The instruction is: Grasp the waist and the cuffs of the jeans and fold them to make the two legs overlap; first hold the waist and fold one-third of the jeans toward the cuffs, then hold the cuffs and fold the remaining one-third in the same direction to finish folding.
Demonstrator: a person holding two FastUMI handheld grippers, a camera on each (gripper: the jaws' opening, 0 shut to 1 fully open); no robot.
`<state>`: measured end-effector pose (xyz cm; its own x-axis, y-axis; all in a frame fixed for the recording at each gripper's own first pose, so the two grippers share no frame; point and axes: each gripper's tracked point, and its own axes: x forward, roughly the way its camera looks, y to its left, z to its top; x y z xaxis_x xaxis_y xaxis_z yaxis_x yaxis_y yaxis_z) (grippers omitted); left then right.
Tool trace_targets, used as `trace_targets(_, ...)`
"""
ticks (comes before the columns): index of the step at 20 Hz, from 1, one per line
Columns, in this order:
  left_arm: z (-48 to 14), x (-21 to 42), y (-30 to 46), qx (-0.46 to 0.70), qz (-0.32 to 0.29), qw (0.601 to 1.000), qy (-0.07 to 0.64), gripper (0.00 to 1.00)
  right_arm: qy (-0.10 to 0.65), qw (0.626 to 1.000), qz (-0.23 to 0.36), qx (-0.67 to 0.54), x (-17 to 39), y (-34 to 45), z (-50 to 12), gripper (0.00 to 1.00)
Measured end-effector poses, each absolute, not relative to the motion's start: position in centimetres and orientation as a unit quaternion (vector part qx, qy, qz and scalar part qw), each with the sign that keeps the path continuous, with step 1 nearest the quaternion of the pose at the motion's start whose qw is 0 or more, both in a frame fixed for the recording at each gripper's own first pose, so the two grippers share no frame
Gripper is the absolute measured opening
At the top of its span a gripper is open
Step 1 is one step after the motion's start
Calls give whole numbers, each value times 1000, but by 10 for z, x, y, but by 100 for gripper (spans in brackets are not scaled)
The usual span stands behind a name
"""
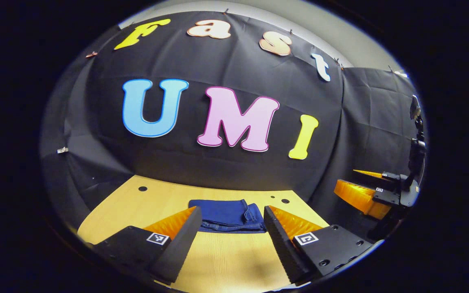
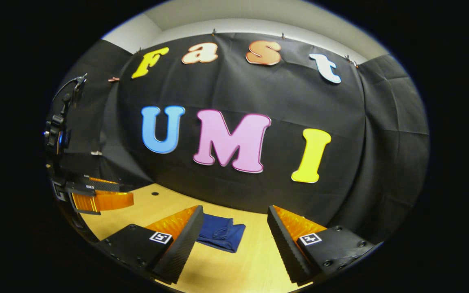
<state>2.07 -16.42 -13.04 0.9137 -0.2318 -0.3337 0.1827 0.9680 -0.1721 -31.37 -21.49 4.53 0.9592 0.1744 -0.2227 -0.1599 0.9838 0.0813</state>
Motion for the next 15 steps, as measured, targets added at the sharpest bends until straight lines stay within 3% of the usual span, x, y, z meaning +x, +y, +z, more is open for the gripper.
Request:
trace_targets(6,-88,-57,-115,-25,-18,993,110,95,90,983,143,67,-340,-192,95,96)
trace_targets(7,-81,-68,-118,-26,-9,994,102,91,84,982,152,72,-339,-192,100,96)
trace_targets(8,-72,-74,-121,-29,0,995,95,96,79,981,160,78,-336,-193,103,96)
trace_targets(13,-69,-88,-146,-72,43,994,74,91,57,978,180,89,-323,-240,116,94)
trace_targets(15,-79,-102,-139,-77,91,989,86,96,51,979,181,77,-318,-264,107,96)
